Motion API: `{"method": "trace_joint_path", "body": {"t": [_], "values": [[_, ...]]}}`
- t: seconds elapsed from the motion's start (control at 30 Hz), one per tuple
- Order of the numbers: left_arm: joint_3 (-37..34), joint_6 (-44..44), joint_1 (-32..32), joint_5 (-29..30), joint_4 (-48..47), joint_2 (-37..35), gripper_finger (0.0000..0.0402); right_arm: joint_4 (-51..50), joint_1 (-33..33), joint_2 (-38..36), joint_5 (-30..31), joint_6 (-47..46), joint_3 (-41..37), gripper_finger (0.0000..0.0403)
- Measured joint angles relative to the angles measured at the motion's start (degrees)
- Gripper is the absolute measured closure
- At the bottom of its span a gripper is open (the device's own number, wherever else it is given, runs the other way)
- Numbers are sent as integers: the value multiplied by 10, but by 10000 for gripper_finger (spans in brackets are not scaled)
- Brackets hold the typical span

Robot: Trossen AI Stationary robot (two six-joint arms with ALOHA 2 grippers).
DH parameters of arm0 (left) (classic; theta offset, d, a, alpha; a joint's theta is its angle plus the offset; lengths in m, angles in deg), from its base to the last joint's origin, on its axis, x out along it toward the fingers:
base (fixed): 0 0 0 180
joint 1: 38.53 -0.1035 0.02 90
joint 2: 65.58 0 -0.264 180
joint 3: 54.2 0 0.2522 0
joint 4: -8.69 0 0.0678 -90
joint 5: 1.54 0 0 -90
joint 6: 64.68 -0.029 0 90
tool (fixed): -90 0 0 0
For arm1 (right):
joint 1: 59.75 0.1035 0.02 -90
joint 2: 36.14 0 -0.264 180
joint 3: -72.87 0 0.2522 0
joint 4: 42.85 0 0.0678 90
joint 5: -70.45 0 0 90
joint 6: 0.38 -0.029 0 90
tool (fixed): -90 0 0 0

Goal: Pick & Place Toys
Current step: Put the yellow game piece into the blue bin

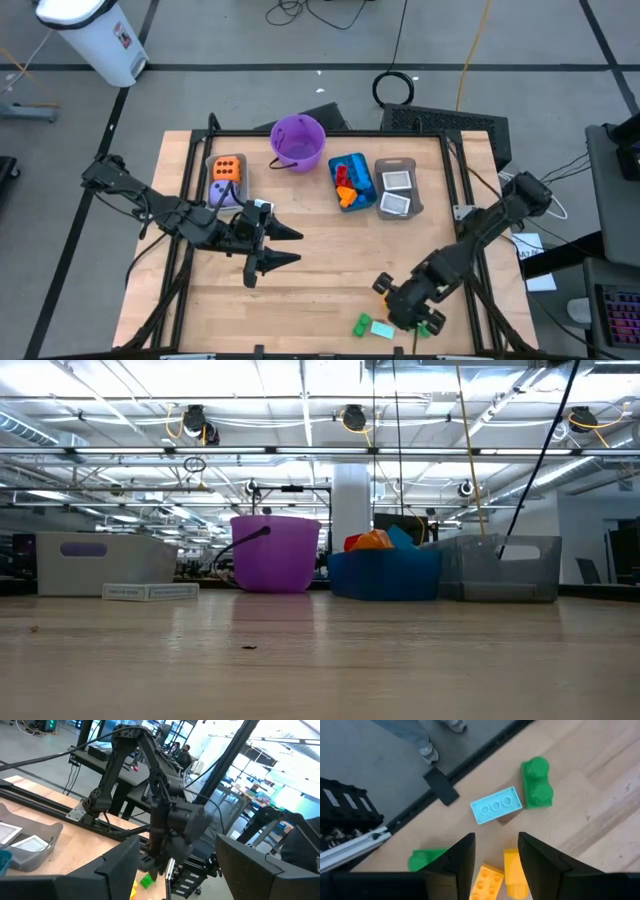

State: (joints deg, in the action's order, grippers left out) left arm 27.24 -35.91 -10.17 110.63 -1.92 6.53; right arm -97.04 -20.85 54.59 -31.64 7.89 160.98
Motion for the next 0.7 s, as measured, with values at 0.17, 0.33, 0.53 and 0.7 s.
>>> {"method": "trace_joint_path", "body": {"t": [0.17,0.33,0.53,0.7], "values": [[0,0,0,0,0,0,135,-7,-18,25,0,3,0,259],[0,0,0,0,0,0,135,-10,-26,33,-2,-1,0,259],[0,0,0,0,0,0,135,-15,-29,33,0,0,0,259],[0,0,0,0,0,0,135,-12,-28,33,0,-2,-36,259]]}}
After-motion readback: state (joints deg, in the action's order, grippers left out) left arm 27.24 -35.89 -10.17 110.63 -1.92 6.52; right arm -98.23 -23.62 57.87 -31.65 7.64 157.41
